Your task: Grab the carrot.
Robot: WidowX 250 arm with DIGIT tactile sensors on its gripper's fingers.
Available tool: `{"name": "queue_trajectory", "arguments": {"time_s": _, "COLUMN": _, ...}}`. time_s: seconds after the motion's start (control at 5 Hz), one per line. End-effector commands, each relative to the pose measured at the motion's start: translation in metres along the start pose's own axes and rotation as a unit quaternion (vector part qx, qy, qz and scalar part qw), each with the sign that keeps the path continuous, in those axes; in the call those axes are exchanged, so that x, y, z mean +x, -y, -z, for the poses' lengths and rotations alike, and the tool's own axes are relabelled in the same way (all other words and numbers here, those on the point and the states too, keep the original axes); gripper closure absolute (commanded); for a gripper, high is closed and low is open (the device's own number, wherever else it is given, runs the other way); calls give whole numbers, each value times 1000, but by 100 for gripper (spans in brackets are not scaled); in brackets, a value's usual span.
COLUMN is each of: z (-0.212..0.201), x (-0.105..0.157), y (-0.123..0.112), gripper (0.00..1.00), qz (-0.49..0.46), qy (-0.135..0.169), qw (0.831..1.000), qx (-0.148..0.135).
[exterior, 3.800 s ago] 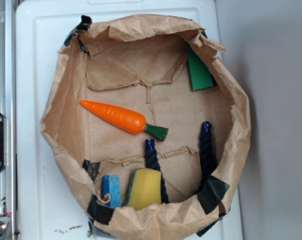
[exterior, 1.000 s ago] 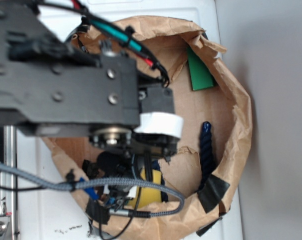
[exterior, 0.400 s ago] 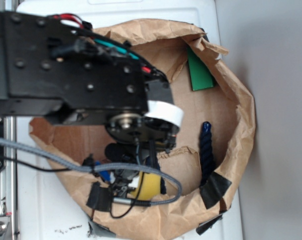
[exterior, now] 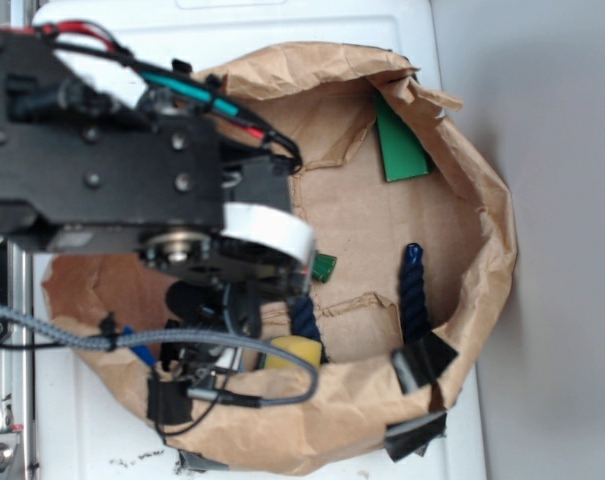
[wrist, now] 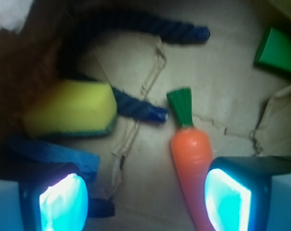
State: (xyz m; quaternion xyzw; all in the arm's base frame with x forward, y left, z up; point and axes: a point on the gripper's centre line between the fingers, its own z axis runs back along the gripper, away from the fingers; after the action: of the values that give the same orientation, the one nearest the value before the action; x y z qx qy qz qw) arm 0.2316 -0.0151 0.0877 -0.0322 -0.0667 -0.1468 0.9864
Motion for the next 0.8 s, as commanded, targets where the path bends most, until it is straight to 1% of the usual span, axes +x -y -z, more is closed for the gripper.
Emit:
{"name": "queue_trajectory", "arguments": {"time_s": 0.0, "z": 4, "x": 3, "y": -4, "gripper": 0, "qz": -76, "qy": 6, "qw": 993, "qx": 90}}
{"name": "queue_trajectory", "arguments": {"time_s": 0.4, "z": 4, "x": 3, "y": -4, "gripper": 0, "qz": -76, "qy": 6, "qw": 993, "qx": 90}}
{"name": "queue_trajectory", "arguments": {"time_s": 0.6, "z": 13, "x": 11, "y": -25, "gripper": 0, "qz": -48, "qy": -4, "qw": 998, "qx": 45}}
